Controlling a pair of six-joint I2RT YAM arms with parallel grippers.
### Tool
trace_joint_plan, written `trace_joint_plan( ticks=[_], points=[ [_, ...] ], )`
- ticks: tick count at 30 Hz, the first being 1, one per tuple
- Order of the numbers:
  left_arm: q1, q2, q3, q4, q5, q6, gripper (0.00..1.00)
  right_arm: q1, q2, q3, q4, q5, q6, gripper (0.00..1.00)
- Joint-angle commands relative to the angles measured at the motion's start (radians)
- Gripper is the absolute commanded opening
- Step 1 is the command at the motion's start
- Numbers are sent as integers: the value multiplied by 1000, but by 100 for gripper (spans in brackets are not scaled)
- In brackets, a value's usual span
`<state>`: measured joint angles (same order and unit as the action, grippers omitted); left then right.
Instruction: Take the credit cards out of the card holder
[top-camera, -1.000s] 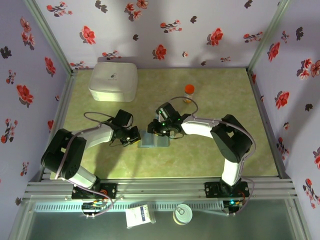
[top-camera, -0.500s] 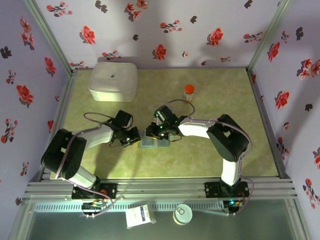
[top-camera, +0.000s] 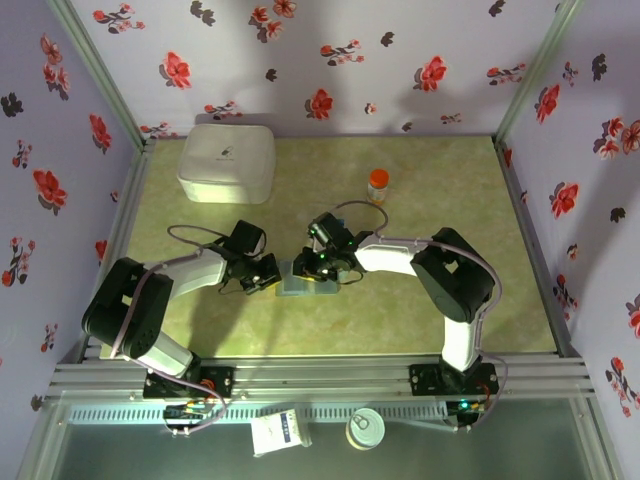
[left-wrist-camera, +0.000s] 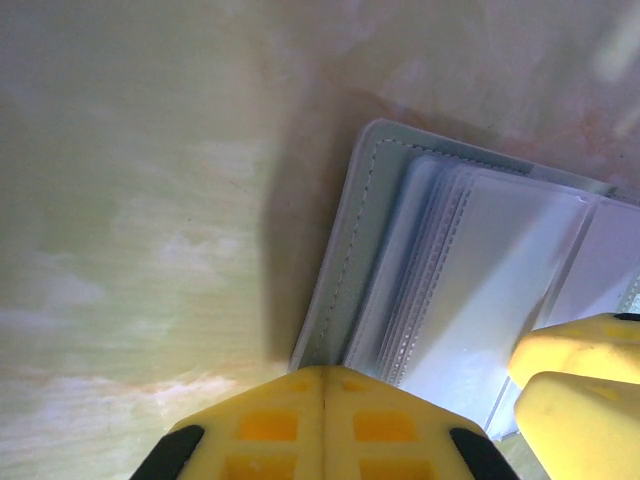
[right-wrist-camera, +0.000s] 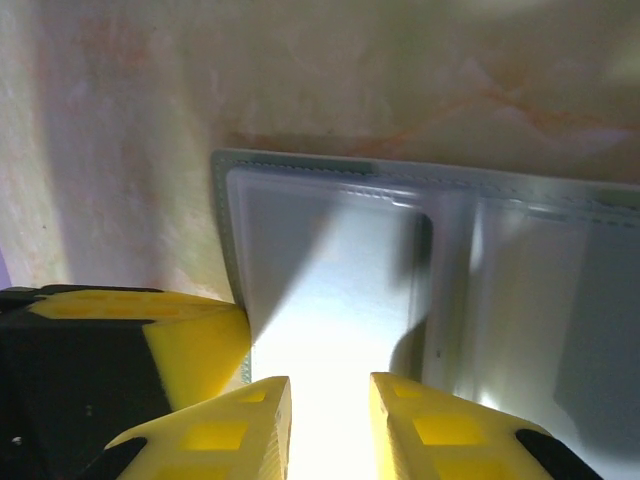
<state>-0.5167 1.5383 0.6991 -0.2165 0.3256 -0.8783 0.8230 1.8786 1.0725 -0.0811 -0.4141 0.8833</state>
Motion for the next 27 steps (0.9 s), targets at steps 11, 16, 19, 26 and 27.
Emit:
trace_joint_plan(
  ticks=[11,16,19,26,27],
  points=[
    [9,8,-10,-37,3,34,4,3,-38,15,-107,82,-46,27],
    [9,6,-8,-40,2,34,4,1,-35,14,-106,86,-50,26],
    [10,-2,-2,-49,1,35,4,0,-31,9,-103,83,-49,26],
    [12,-41,17,-74,-12,30,4,-3,-45,-18,-78,87,-38,24],
    [12,-49,19,-76,-13,27,4,-4,-45,-21,-76,87,-38,24]
  ],
)
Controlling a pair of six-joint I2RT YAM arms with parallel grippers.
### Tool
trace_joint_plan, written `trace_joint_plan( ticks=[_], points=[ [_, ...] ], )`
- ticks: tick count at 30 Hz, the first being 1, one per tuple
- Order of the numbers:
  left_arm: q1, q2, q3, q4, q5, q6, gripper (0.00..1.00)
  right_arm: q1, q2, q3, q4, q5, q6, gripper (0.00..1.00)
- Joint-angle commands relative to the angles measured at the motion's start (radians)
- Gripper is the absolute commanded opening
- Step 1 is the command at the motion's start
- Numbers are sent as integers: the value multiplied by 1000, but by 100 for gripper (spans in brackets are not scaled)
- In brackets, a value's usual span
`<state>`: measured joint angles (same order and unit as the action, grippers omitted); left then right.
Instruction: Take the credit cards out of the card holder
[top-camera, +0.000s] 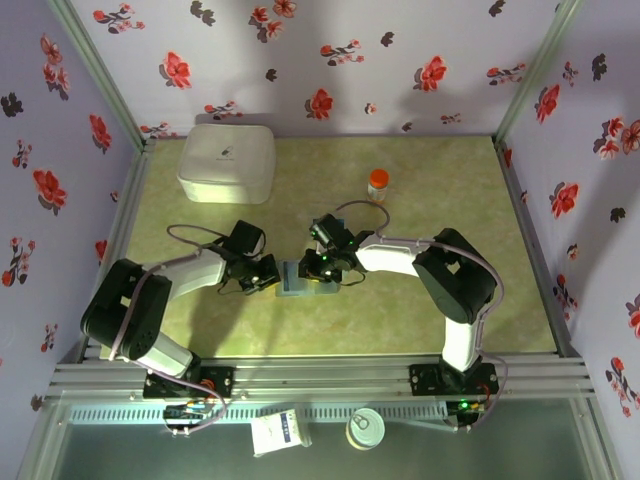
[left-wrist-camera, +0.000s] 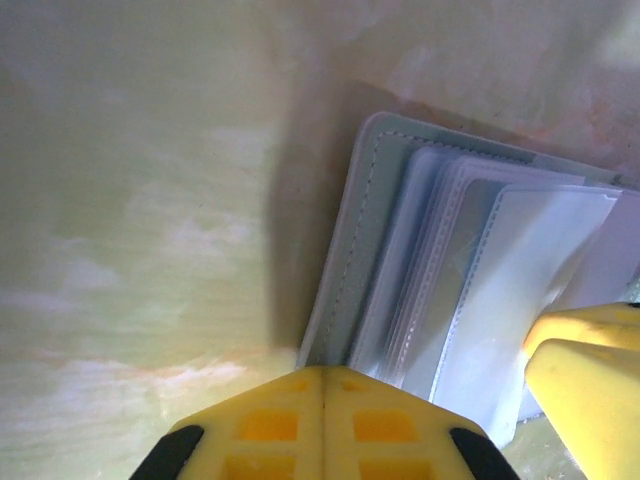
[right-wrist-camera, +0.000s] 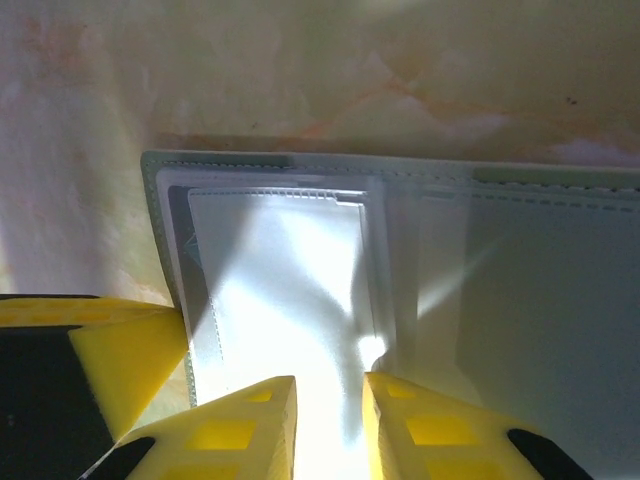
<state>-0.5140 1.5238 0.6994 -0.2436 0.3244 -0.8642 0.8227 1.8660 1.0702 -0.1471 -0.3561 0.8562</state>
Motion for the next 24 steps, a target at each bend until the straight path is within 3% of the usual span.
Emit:
trace_joint_plan(
  ticks=[1,12,24],
  points=[
    [9,-40,21,-49,-12,10,4,-4,-34,-20,-9,30,-11,24],
    [8,-84,53,-42,14,-25,7,-14,-40,-47,20,27,1,21],
    [-14,-29,55,56,66,-75,18,-25,-41,-78,60,10,17,19]
  ],
)
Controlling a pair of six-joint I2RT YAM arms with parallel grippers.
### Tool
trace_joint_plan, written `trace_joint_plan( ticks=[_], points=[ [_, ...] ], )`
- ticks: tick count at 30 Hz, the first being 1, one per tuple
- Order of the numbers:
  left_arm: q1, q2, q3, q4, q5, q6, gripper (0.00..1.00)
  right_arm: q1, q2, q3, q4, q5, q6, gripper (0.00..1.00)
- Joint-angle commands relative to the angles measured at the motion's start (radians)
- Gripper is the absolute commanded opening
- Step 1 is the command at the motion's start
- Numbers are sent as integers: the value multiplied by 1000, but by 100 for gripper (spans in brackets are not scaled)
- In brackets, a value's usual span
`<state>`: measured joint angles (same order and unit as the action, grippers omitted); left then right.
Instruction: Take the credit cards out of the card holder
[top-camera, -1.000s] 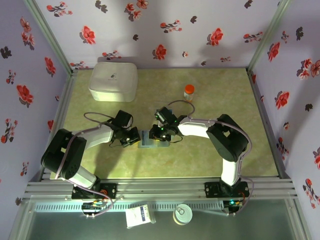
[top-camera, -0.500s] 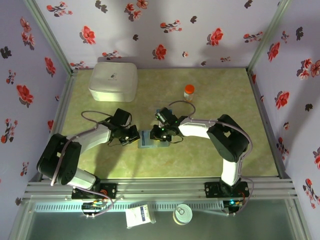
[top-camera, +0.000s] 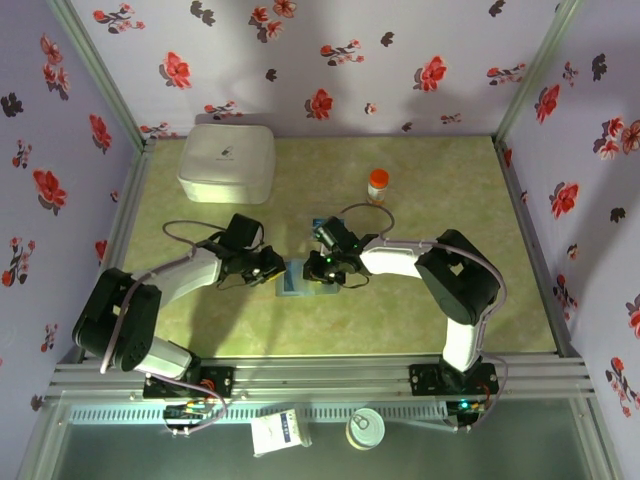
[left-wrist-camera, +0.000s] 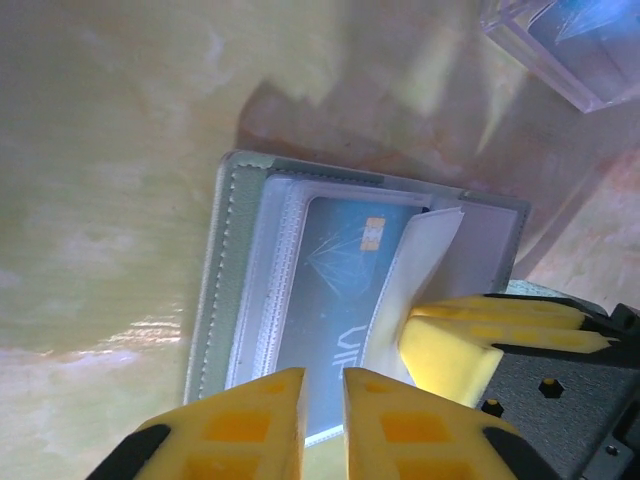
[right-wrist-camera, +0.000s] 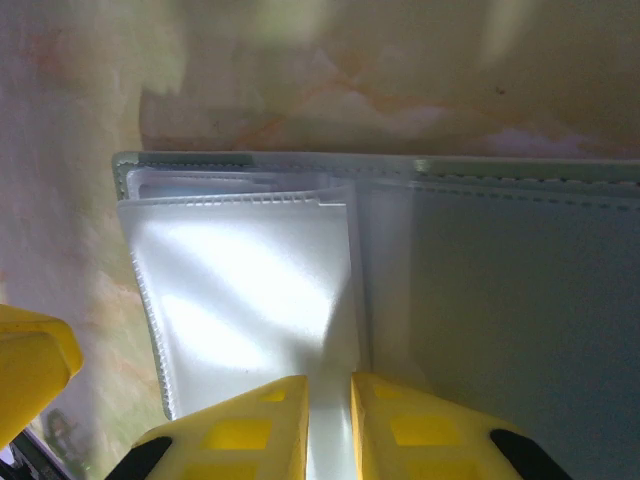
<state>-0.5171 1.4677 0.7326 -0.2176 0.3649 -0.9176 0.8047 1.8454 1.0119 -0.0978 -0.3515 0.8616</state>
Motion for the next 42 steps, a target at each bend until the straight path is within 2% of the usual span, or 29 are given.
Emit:
trace_joint_plan(
  ticks=[1,11,22,31,42],
  points=[
    [-13,33,24,36,29,-26,19,-8,-22,-22,11,5,13,19],
    [-50,99,36,115,54,-58,26,-9,-25,-29,19,-1,15,19],
    [-62,116,60,127,64,-67,18,-11,-58,-33,9,5,14,19],
    [-79,134,110,106,65,-66,15,-36,-164,-49,-69,46,-22,20],
    [-128,228,180,112,65,-73,13,-93,-292,-114,-116,70,-45,20]
  ],
)
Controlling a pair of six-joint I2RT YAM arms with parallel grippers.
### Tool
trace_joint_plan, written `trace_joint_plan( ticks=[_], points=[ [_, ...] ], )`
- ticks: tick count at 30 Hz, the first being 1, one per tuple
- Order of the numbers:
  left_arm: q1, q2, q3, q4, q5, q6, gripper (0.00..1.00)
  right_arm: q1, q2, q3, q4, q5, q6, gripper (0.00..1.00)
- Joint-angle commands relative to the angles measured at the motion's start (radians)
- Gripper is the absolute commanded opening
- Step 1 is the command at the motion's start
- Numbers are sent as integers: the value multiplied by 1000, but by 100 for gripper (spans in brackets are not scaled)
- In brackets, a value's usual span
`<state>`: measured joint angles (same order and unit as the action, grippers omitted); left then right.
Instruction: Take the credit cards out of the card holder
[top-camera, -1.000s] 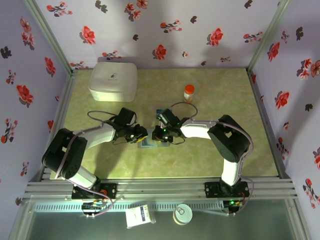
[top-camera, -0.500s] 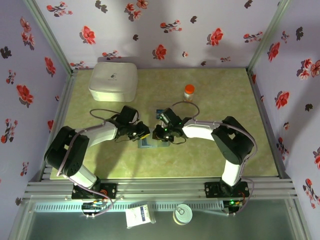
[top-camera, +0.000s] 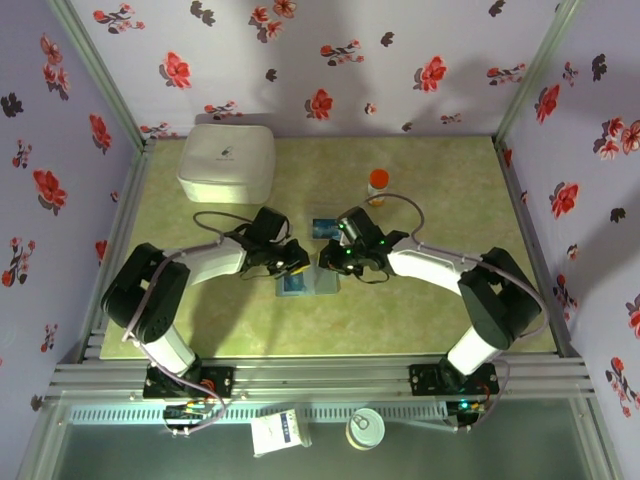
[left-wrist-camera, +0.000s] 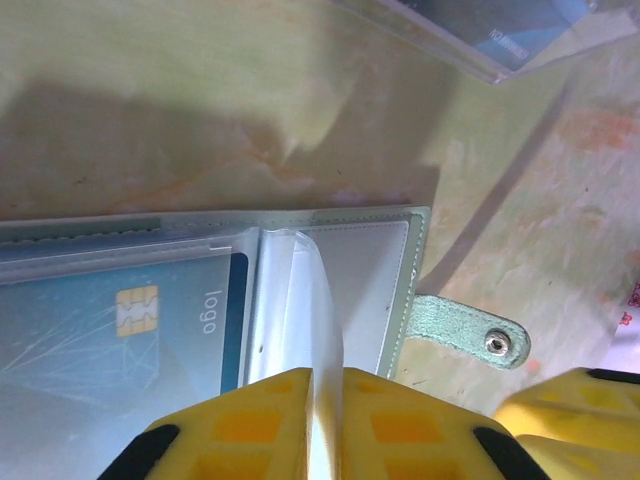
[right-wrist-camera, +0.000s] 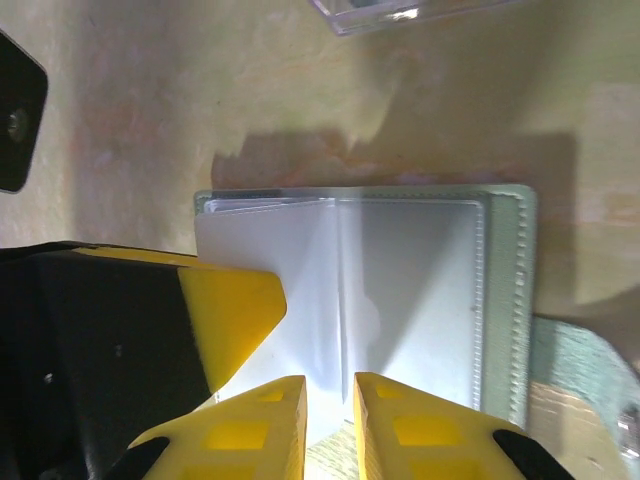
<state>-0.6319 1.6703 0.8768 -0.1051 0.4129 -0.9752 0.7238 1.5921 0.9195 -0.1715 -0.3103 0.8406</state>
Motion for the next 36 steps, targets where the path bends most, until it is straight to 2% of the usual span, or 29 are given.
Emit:
trace_joint_plan(
  ticks=[1,19,27,36],
  points=[
    [-18,34,45,-2,17,-16,13,-17,-50,-29,-45,31,-25,20],
    [-67,167,226,-48,35,-4,21,-57,-170,-81,-123,63,-51,23],
    [-53,137,236,-84,36,22,21,-57,-143,-57,-101,37,-36,23],
    [11,21,122,-87,35,39,21,-27,-47,20,-74,7,-20,23]
  ],
)
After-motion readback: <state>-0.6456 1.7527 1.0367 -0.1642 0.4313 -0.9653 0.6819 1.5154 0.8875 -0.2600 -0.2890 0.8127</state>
